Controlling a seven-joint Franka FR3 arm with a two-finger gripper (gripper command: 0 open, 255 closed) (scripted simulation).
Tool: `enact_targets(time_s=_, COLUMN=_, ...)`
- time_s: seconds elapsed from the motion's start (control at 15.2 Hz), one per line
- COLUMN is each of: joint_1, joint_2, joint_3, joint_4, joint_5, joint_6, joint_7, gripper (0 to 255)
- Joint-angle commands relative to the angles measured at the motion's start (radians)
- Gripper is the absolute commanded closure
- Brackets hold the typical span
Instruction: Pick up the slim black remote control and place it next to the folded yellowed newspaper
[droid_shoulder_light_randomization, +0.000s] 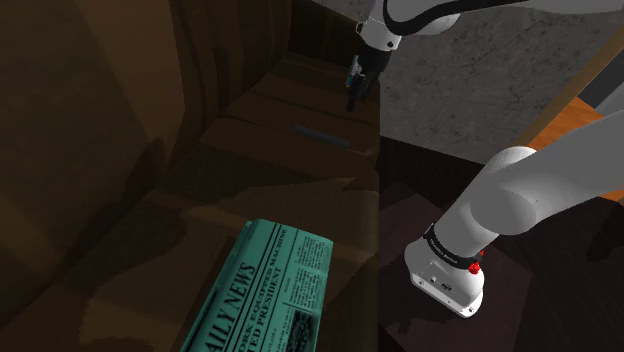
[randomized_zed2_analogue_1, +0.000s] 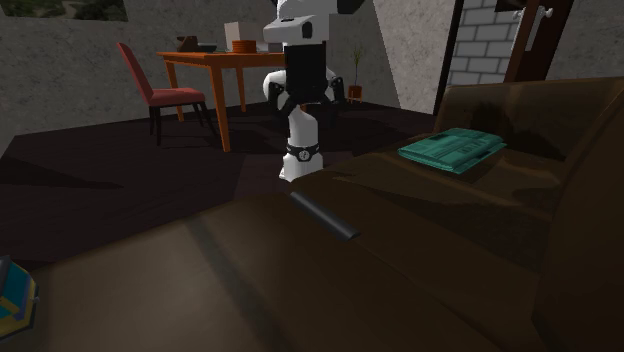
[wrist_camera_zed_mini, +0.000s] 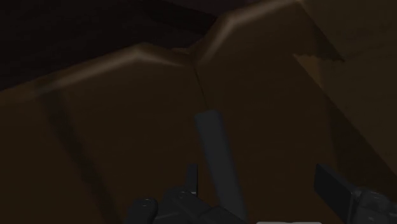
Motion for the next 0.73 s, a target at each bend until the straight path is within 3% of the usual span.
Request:
enact_targets(time_s=0.0, joint_1=0.011, joint_2=0.064, joint_3=-0.013, joint_4=-0.002, joint_5=0.004, joint_6=0.057, joint_7=-0.048, gripper=0)
enact_targets(time_s=0.46, joint_1=0.048, joint_2=0.339, joint_3=-0.042, joint_4=0.064, joint_5=0.047, joint_6=0.232, joint_7=-0.220, gripper=0)
enact_targets(time_s=0.66, joint_1=0.049, joint_2=0.358, joint_3=-0.041, joint_4=0.053, joint_5=0.052, joint_6=0.262, joint_7=-0.225, gripper=0)
